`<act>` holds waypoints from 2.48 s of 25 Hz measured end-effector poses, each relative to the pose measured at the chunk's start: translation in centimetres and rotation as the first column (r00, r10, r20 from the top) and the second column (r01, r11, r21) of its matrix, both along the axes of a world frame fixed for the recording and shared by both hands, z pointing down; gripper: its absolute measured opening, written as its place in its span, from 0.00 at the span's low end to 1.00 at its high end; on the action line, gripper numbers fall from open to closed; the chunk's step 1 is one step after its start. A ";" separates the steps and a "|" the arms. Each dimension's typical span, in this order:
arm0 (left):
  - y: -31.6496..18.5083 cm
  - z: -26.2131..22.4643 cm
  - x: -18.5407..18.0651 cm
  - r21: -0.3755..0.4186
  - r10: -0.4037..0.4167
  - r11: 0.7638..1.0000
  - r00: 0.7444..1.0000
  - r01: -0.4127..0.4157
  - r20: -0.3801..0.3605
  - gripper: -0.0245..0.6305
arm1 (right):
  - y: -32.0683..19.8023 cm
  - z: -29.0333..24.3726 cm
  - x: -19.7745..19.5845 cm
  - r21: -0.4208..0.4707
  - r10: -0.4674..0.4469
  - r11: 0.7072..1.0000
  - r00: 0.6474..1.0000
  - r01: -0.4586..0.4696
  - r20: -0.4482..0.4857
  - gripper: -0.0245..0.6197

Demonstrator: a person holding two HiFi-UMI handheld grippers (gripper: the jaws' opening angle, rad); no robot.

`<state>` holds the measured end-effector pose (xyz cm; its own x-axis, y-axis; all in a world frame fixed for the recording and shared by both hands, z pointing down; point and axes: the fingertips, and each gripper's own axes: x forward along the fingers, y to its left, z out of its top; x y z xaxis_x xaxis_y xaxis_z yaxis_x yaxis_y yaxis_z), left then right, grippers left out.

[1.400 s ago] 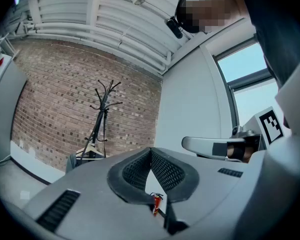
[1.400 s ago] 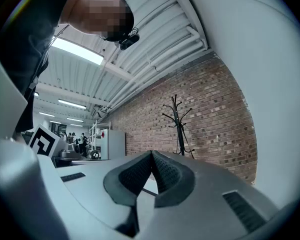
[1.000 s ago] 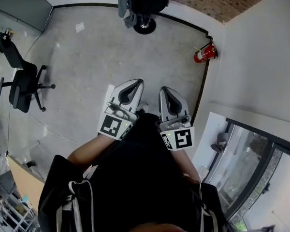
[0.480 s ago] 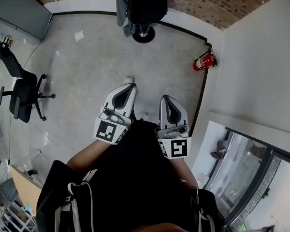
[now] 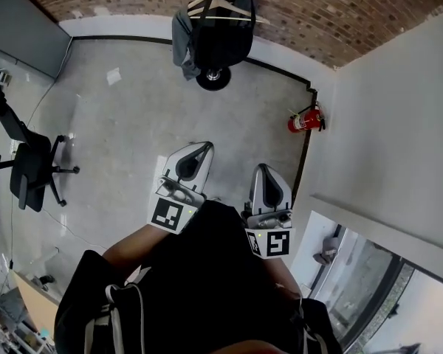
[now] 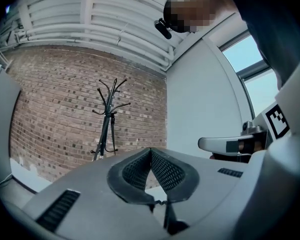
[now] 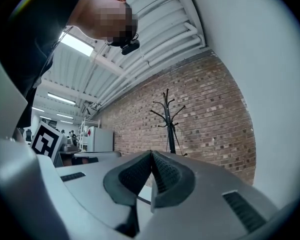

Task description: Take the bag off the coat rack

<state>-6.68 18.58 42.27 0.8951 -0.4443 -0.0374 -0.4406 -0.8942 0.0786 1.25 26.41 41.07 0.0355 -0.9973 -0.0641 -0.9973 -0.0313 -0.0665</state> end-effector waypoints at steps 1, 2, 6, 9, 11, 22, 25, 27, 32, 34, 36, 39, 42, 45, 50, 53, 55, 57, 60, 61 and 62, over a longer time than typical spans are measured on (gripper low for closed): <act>-1.1 -0.1 0.2 0.004 0.002 1.000 1.000 -0.002 0.000 0.07 | -1.2 -0.2 0.3 -0.004 0.000 1.000 1.000 0.000 -0.002 0.07; -2.2 -0.2 0.3 0.007 0.003 1.000 1.000 -0.003 0.001 0.07 | -2.5 -0.3 0.7 -0.007 0.001 1.000 1.000 -0.001 -0.004 0.07; -5.7 -0.6 0.6 0.014 0.023 1.000 1.000 -0.023 0.003 0.07 | -7.3 -0.8 1.3 -0.015 0.006 1.000 1.000 -0.006 -0.002 0.07; -8.1 -0.7 0.9 0.018 0.042 0.999 0.999 -0.042 0.008 0.07 | -11.0 -0.8 0.9 -0.023 0.005 1.000 1.000 -0.005 -0.007 0.07; -10.1 -0.6 1.0 0.023 0.037 0.999 0.999 -0.038 0.019 0.07 | -13.5 -0.8 0.4 -0.035 -0.009 0.999 1.000 0.008 -0.018 0.07; -18.9 -0.6 1.1 -0.041 0.029 0.999 0.999 -0.030 -0.042 0.07 | -22.3 -0.5 1.1 -0.069 -0.002 0.998 1.000 0.001 -0.012 0.07; -20.3 -0.4 2.4 -0.046 0.019 0.999 0.999 -0.021 -0.033 0.07 | -23.6 -0.8 3.0 -0.064 0.015 0.998 1.000 -0.014 0.011 0.07; -21.3 -0.1 3.6 -0.071 -0.006 0.997 1.000 0.004 -0.024 0.07 | -24.6 -1.3 4.3 -0.051 0.006 0.999 1.000 -0.006 0.008 0.07; -23.9 0.1 6.7 -0.075 -0.076 0.994 0.997 0.075 -0.009 0.07 | -27.6 -1.6 7.7 -0.024 -0.037 0.999 0.999 0.038 0.025 0.07; -24.8 0.0 8.0 -0.084 -0.090 0.993 0.996 0.088 -0.015 0.07 | -28.8 -2.3 9.4 -0.001 -0.043 0.999 0.999 0.043 0.030 0.07; -25.6 -0.2 9.3 -0.067 -0.094 0.993 0.995 0.094 -0.010 0.07 | -29.7 -2.8 11.0 0.016 -0.048 0.999 0.998 0.048 0.028 0.07; -26.7 -0.7 11.1 -0.029 -0.113 0.993 0.994 0.113 0.002 0.07 | -30.7 -2.5 13.2 0.012 -0.066 0.998 0.997 0.065 0.046 0.07; -27.8 -0.7 12.5 -0.023 -0.138 0.990 0.990 0.138 -0.002 0.07 | -31.6 -1.8 15.0 0.006 -0.080 0.997 0.995 0.080 0.054 0.07; -29.1 -0.7 13.7 -0.017 -0.151 0.988 0.988 0.151 -0.011 0.07 | -33.0 -1.4 16.5 0.003 -0.099 0.995 0.994 0.099 0.044 0.07; -31.8 -1.0 15.3 0.006 -0.205 0.979 0.978 0.205 -0.026 0.07 | -35.9 -0.8 19.2 -0.001 -0.124 0.992 0.992 0.124 0.035 0.07; -34.0 -0.9 15.9 0.001 -0.253 0.967 0.967 0.253 -0.025 0.07 | -37.7 -0.5 20.5 -0.008 -0.129 0.992 0.992 0.129 0.013 0.07; -35.4 -0.8 16.5 0.003 -0.280 0.960 0.960 0.280 -0.025 0.07 | -39.0 -0.3 21.2 -0.016 -0.138 0.990 0.990 0.138 0.003 0.08; -36.9 -0.9 17.1 0.015 -0.301 0.953 0.953 0.302 -0.032 0.07 | -40.4 0.0 21.7 -0.025 -0.154 0.988 0.988 0.153 -0.006 0.08; -38.6 -0.6 17.7 0.002 -0.320 0.947 0.947 0.320 -0.009 0.14 | -42.5 0.3 21.9 -0.036 -0.190 0.981 0.982 0.190 -0.003 0.19; -39.0 -0.7 17.9 0.003 -0.318 0.948 0.948 0.318 -0.017 0.16 | -43.2 0.3 21.9 -0.039 -0.201 0.979 0.980 0.200 -0.002 0.19; -39.5 -0.9 18.1 0.003 -0.322 0.947 0.946 0.322 -0.024 0.17 | -43.8 0.3 21.9 -0.041 -0.207 0.978 0.978 0.206 -0.004 0.19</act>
